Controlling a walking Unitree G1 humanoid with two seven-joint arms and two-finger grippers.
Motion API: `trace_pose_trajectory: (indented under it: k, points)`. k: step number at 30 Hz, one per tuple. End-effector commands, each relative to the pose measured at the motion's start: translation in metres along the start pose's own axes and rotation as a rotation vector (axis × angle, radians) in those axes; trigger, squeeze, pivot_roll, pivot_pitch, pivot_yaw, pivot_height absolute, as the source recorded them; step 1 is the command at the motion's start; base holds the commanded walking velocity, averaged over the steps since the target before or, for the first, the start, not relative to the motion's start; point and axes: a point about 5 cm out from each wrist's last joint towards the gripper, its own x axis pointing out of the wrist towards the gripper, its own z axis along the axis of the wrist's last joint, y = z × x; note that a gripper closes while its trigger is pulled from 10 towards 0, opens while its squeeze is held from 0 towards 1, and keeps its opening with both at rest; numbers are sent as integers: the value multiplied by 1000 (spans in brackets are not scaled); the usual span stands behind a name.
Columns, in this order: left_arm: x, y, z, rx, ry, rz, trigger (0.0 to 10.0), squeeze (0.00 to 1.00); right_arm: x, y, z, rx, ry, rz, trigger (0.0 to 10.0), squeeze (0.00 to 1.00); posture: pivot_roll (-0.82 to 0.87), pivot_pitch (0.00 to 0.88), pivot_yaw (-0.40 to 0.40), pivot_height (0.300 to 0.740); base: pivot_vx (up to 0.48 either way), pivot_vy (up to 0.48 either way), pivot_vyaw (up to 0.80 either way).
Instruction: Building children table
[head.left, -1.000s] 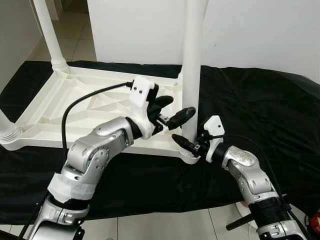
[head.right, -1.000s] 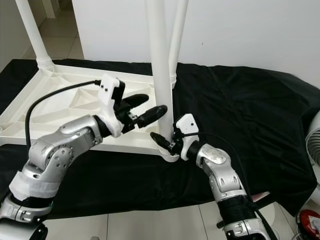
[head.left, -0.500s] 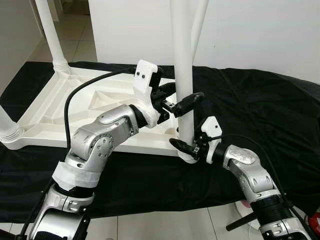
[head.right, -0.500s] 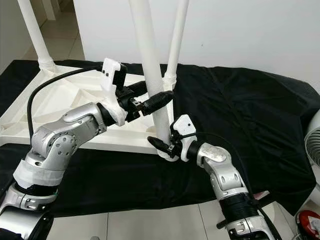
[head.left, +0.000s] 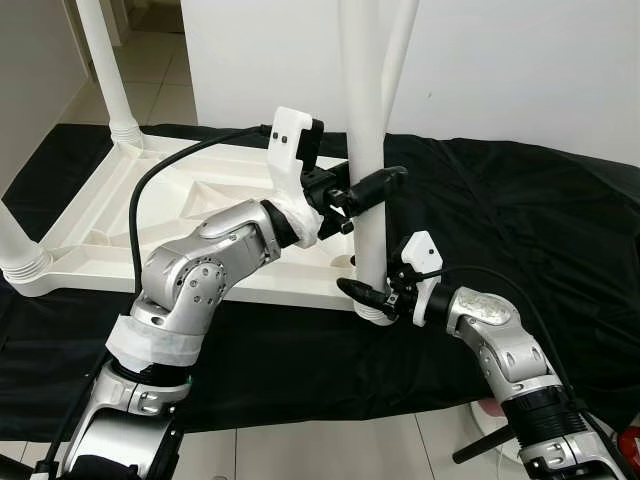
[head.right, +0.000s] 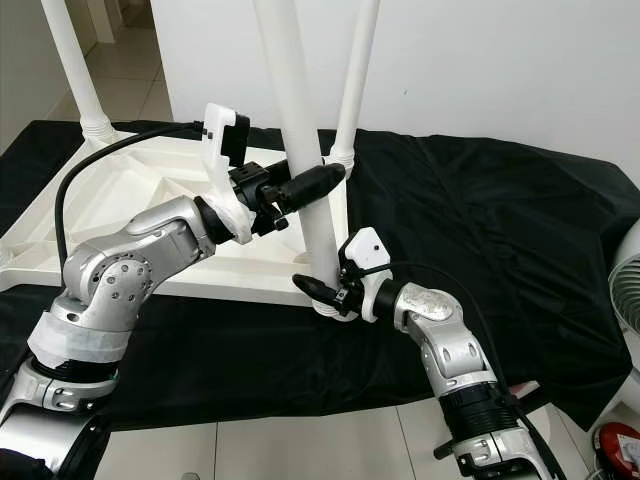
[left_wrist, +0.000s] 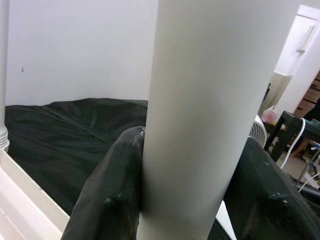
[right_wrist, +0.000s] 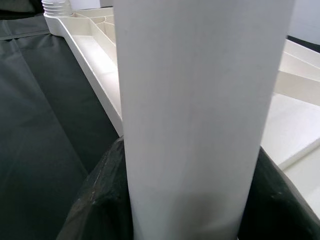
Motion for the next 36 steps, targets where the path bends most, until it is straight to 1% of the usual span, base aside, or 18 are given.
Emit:
trace_pose_trajectory:
  k: [1,4,5,6,8,9,10,14,17,18,19,22,25,27,29,31,34,36]
  points:
    - [5,-16,3,-1,-8,-231,0,0,1,-4,7,-9,-5,-8,10000,0,62,11,-57,740,0,0,0]
    - [5,-16,4,1,-8,-225,0,0,1,-4,7,-5,-5,-7,10000,0,62,11,-57,740,0,0,0]
    - [7,-14,5,14,-5,-200,4706,0,1,-6,8,-1,-9,-8,10000,0,64,13,-59,740,0,0,0]
    - [8,-13,5,23,-1,-188,9294,0,1,-6,8,1,-13,-10,10000,24,64,13,-59,740,0,0,0]
    - [8,-13,5,23,-1,-188,9294,0,1,-6,8,1,-13,-10,10000,24,64,13,-59,740,0,0,0]
    - [10,-12,6,36,-1,-175,10000,0,2,-7,9,4,-20,-15,10000,278,64,13,-59,740,0,0,0]
    - [12,-11,8,37,-7,-157,10000,0,3,-9,10,9,-28,-26,10000,1000,64,13,-59,740,0,0,0]
    - [17,-9,17,36,-31,-125,10000,0,6,-16,17,-8,-54,-84,10000,1000,63,15,-55,740,0,0,0]
    - [22,-3,21,61,-25,-53,10000,0,9,-25,20,-18,-68,-167,10000,1000,62,13,-55,740,0,0,0]
    - [24,1,23,69,-23,-13,10000,0,10,-30,22,-26,-71,-214,10000,0,62,13,-55,740,0,0,0]
    - [24,1,23,69,-23,-13,10000,0,10,-30,22,-26,-71,-214,10000,0,62,13,-55,740,0,0,0]
    - [30,6,31,89,-29,65,10000,0,14,-40,25,-19,-79,-299,10000,0,63,13,-53,740,0,0,0]
    - [33,7,35,90,-41,99,10000,0,18,-41,26,-19,-85,-331,10000,0,63,14,-53,740,0,0,0]
    - [37,10,39,106,-47,148,10000,0,25,-41,28,-30,-91,-369,10000,0,63,14,-53,740,0,0,0]
    - [39,10,40,110,-49,164,10000,0,28,-41,28,-34,-92,-382,10000,0,63,14,-53,740,0,0,0]
    - [44,11,42,113,-52,199,10000,0,35,-39,28,-49,-95,-427,10000,0,70,15,-49,740,0,0,0]
    - [44,11,42,113,-52,199,10000,0,35,-39,28,-49,-95,-427,10000,0,70,15,-49,740,0,0,0]
    - [50,10,40,139,-50,246,10000,0,46,-36,28,-72,-91,-508,10000,0,75,16,-47,740,0,0,0]
